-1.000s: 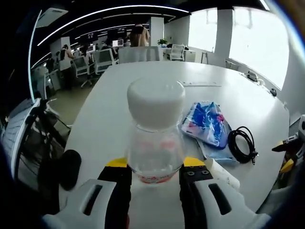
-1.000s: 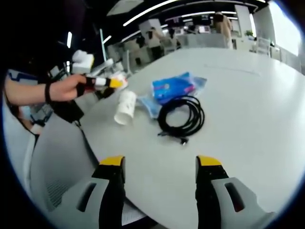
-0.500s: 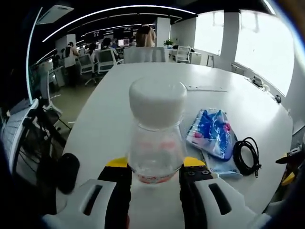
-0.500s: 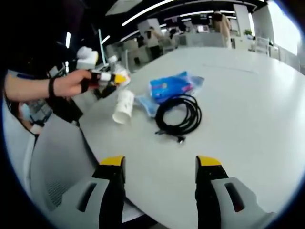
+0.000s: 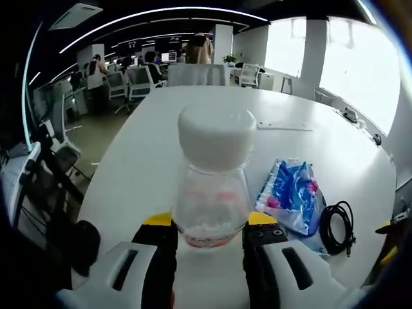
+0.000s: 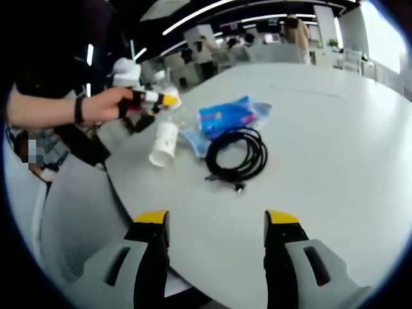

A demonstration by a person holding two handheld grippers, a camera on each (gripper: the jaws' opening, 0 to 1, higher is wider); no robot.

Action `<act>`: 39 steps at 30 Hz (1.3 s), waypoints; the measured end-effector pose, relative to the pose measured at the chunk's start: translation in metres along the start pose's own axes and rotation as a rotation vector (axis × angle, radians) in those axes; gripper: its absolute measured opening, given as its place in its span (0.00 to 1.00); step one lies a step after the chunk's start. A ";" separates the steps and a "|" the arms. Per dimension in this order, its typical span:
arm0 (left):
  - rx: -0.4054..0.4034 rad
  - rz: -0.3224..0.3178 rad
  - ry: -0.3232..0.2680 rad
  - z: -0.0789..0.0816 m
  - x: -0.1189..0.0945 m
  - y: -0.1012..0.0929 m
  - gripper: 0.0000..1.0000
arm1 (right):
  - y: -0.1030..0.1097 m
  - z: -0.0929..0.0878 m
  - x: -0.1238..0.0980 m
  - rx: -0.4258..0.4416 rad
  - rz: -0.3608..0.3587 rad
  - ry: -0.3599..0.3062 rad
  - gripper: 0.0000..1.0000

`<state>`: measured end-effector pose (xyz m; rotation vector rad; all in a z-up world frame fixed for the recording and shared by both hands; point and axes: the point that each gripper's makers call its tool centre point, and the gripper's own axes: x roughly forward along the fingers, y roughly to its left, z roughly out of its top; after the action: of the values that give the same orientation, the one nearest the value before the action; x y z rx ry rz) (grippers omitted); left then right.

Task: Arrange the tabletop items into an orderly group along one side of the table until the central work area is clear of visible clutter.

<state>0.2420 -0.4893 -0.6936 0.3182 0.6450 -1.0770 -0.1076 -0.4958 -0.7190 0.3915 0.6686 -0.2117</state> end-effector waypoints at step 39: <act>-0.145 -0.024 -0.028 -0.027 -0.054 -0.001 0.39 | 0.002 -0.005 -0.002 0.014 -0.007 -0.019 0.58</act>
<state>0.2149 -0.4366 -0.6803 0.1698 0.6992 -1.0494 -0.1110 -0.4924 -0.7207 0.4002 0.6505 -0.2267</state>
